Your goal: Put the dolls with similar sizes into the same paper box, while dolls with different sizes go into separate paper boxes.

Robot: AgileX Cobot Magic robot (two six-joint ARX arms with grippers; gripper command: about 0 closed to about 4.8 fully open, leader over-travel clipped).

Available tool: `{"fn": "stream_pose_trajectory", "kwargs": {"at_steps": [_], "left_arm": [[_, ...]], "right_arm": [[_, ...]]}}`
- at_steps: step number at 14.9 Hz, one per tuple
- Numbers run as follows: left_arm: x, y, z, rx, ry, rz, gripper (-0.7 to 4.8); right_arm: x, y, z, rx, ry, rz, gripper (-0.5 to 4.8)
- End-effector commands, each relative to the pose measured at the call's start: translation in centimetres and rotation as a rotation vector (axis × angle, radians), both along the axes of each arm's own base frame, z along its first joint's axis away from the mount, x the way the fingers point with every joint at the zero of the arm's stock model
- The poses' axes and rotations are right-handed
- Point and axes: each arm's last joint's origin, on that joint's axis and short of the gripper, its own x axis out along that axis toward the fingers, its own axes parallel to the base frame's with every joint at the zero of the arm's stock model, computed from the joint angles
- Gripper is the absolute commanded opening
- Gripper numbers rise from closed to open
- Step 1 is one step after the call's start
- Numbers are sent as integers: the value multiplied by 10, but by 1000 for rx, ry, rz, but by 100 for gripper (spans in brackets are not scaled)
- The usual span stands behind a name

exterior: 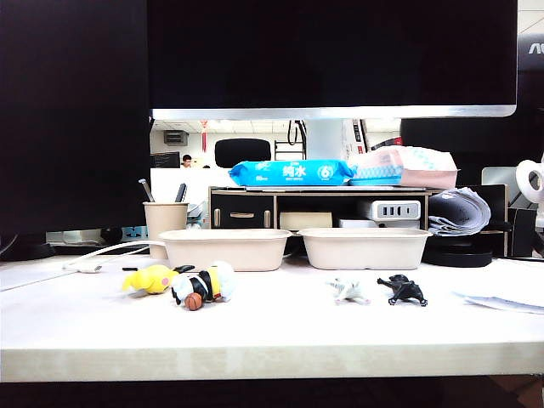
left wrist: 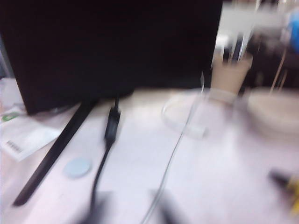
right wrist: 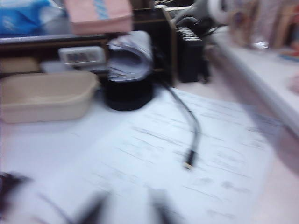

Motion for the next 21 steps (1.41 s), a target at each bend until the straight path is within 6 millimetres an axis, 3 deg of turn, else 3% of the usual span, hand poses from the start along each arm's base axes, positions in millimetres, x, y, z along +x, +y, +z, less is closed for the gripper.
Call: {"fn": "stream_pose_trajectory", "kwargs": {"at_steps": [1,3,5,7,9,11,13,15,17,21], "left_arm": [[-9,-4,46,-58,-251,-137,287],[-19,-5,74,-17,-286,-172,287],[-31,-6,106,-1,-264,-183,288],[-25,-7,123,-7,-181,-210,289],[0,-9,137,-82,-61,-320,289],[33,-13,144,-208,84,-463,336],[72,-18,143,-302,230,-550,347],[107,-30,133,-330,351,-611,346],[137,-52,107,-371,488,-684,346],[162,-72,68,-329,617,-718,346]], "right_arm": [[-21,3,73,0,-237,106,299],[-36,3,113,-49,-284,120,294],[-32,5,153,-142,-207,186,298],[-7,8,181,-105,-196,289,297],[37,13,198,52,-83,429,297],[82,26,202,128,47,570,297],[120,51,193,166,163,677,298],[144,74,179,237,276,793,297],[155,111,158,285,394,899,297],[146,131,157,294,427,1034,299]]}}
